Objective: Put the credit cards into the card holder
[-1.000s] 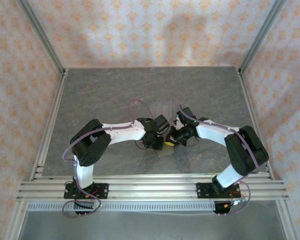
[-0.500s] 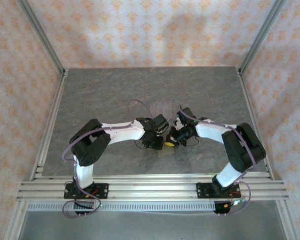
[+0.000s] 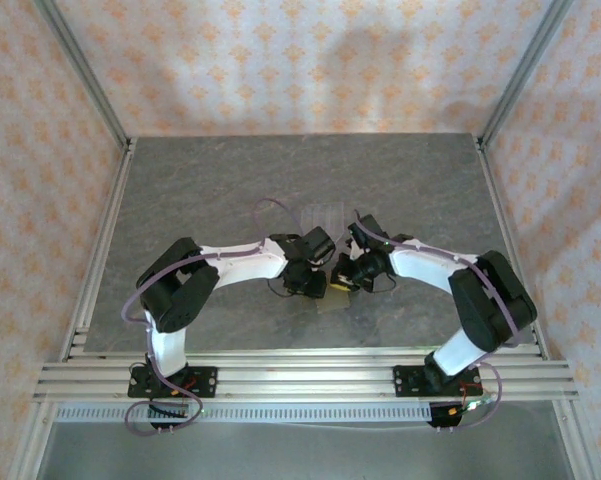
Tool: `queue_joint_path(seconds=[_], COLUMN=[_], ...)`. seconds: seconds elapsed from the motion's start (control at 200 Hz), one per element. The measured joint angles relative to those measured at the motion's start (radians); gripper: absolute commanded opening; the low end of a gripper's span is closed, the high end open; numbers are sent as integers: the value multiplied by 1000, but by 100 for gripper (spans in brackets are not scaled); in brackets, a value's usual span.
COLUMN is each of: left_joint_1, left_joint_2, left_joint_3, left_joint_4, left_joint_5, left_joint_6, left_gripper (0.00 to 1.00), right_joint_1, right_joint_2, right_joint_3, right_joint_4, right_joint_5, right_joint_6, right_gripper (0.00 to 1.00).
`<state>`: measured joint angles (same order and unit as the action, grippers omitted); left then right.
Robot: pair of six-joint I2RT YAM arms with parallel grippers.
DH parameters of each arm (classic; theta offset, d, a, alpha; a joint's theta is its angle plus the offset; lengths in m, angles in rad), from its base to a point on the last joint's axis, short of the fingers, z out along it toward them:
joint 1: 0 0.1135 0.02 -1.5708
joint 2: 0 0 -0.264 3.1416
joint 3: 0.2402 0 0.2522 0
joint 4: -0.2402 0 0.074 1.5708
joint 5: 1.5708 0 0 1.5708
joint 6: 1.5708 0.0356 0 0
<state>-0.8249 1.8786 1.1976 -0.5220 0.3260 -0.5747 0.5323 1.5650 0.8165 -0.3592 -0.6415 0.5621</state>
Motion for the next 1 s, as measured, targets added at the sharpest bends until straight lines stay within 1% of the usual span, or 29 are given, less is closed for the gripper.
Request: queue_joint_path(seconds=[0.09, 0.115, 0.305, 0.43, 0.515, 0.711, 0.886, 0.946, 1.001], left_joint_1=[21, 29, 80, 95, 97, 97, 97, 97, 97], left_joint_2=[-21, -29, -115, -163, -165, -149, -92, -71, -55], left_joint_3=[-23, -29, -56, -63, -63, -69, -67, -66, -66], left_joint_4=[15, 15, 15, 15, 15, 19, 25, 27, 27], left_joint_5=[10, 11, 16, 26, 35, 55, 63, 64, 63], left_joint_6=[-2, -3, -3, -2, -1, 0, 1, 1, 1], left_gripper=[31, 31, 33, 33, 33, 34, 35, 36, 36], right_joint_1=[-10, -12, -16, -16, -16, 38, 95, 116, 134], right_joint_2=[-16, -18, -19, -20, -21, -21, -14, 4, 29], right_joint_3=[10, 16, 62, 67, 74, 176, 223, 246, 268], right_joint_4=[-16, -20, -26, -32, -60, -222, -307, -335, -351], right_joint_5=[10, 10, -11, -16, -7, 132, 211, 232, 253], right_joint_6=[9, 6, 6, 5, 0, -53, -77, -84, -89], right_gripper=[26, 27, 29, 28, 31, 33, 31, 28, 28])
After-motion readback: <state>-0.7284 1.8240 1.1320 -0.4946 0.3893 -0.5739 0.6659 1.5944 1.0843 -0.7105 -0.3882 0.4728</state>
